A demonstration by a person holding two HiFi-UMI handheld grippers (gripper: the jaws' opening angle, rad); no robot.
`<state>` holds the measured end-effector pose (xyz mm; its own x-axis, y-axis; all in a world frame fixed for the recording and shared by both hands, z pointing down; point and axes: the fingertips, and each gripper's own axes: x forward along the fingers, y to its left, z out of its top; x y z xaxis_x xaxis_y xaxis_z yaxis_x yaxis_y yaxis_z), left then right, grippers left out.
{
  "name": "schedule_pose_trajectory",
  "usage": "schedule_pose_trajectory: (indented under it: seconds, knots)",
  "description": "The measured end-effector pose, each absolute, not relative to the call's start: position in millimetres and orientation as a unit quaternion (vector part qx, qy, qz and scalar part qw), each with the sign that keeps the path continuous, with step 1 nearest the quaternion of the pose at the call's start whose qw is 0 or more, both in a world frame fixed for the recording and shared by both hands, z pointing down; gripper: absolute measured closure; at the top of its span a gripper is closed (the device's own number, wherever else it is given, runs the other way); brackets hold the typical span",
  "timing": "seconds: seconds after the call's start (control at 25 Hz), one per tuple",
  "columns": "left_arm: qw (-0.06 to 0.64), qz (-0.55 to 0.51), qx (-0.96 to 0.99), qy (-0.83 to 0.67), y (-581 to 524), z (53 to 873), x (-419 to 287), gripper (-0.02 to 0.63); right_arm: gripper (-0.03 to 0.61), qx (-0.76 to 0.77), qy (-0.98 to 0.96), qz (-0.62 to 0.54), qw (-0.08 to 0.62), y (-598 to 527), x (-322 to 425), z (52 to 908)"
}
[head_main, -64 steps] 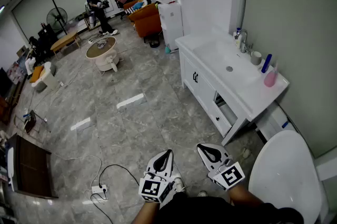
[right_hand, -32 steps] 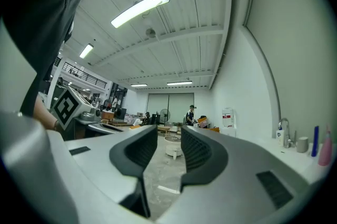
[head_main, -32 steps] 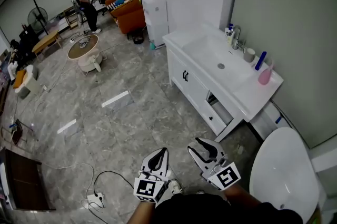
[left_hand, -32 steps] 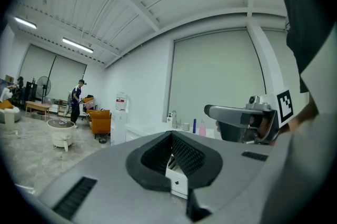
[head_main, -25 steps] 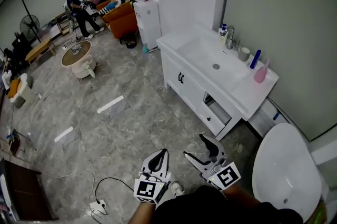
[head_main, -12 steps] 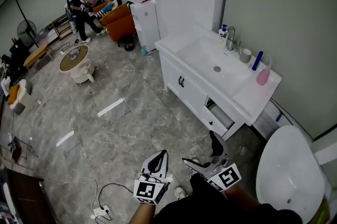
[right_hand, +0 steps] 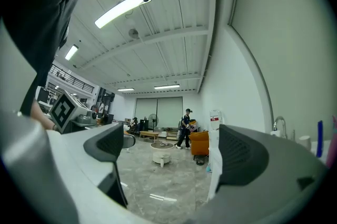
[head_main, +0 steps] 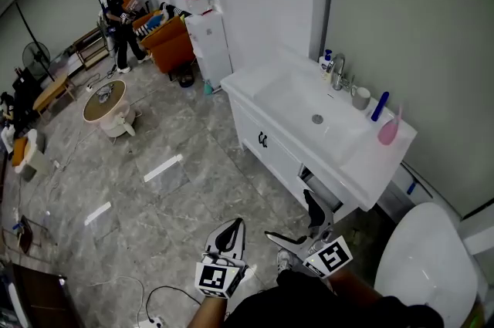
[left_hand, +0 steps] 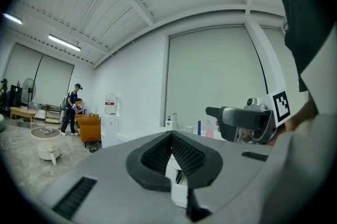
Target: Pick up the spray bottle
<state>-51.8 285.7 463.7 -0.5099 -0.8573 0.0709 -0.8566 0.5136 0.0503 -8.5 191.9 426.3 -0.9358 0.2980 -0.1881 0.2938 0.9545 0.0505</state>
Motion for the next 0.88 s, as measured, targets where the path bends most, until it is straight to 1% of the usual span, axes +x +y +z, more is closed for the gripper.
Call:
schedule_pose_trajectory:
  seconds: [0.4, 0.56, 0.88]
  knots:
    - [0.034, 0.002, 0.507, -0.862, 197, 456, -107, 0.617, 0.043, 0.137, 0.987, 0.023, 0.079, 104, -63, 432]
    - [0.027, -0.004, 0.518, -0.855, 165, 456, -119, 0.617, 0.043, 0.127, 0.988, 0.029, 0.085, 75, -74, 431]
    - [0.035, -0.004, 0.544, -0.839, 117, 463, -132, 0.617, 0.043, 0.099, 0.992, 0.023, 0.077, 32, -83, 440]
